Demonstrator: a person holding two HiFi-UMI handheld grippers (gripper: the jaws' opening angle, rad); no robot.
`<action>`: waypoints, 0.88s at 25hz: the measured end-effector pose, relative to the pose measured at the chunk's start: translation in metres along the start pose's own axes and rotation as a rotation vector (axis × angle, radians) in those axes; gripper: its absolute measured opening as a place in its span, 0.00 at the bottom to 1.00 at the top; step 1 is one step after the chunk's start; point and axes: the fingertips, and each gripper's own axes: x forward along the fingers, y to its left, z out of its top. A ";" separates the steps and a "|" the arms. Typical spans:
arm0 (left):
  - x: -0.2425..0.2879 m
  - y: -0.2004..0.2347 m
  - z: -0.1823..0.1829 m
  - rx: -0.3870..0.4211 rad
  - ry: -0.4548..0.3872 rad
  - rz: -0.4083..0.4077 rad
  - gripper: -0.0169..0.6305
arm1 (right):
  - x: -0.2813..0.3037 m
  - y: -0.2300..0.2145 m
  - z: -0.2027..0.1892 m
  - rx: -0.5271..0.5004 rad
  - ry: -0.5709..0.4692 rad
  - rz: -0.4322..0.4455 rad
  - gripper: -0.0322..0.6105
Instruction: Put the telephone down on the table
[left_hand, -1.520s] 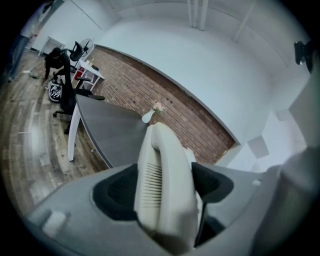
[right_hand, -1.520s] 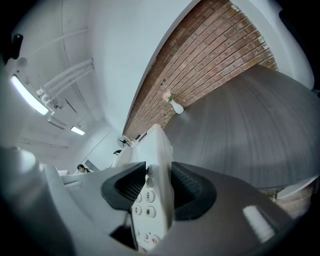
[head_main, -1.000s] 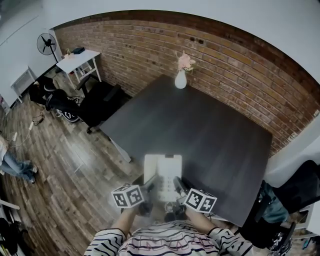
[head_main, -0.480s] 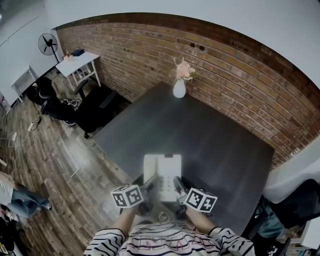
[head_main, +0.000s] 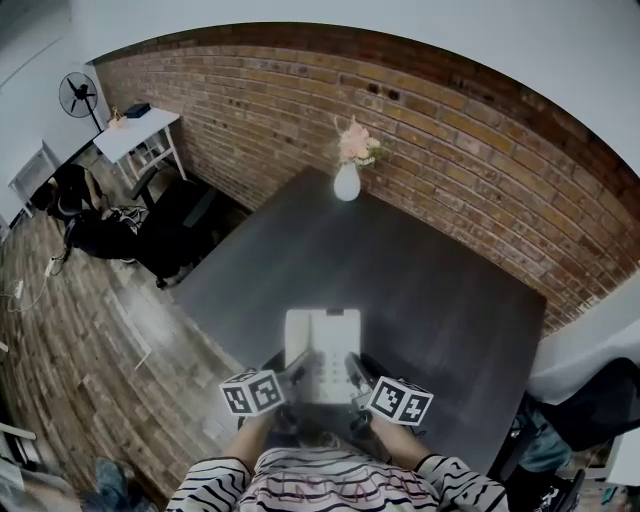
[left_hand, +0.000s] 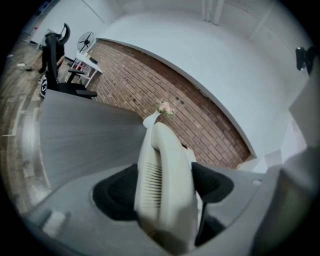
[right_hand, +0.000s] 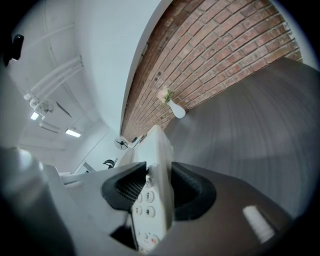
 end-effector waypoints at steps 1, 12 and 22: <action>0.005 0.004 0.005 0.002 0.007 -0.008 0.54 | 0.006 -0.001 0.002 0.004 -0.007 -0.007 0.28; 0.063 0.055 0.088 0.060 0.136 -0.100 0.54 | 0.094 0.017 0.039 0.070 -0.133 -0.109 0.28; 0.122 0.090 0.156 0.106 0.213 -0.176 0.54 | 0.168 0.021 0.078 0.107 -0.218 -0.179 0.28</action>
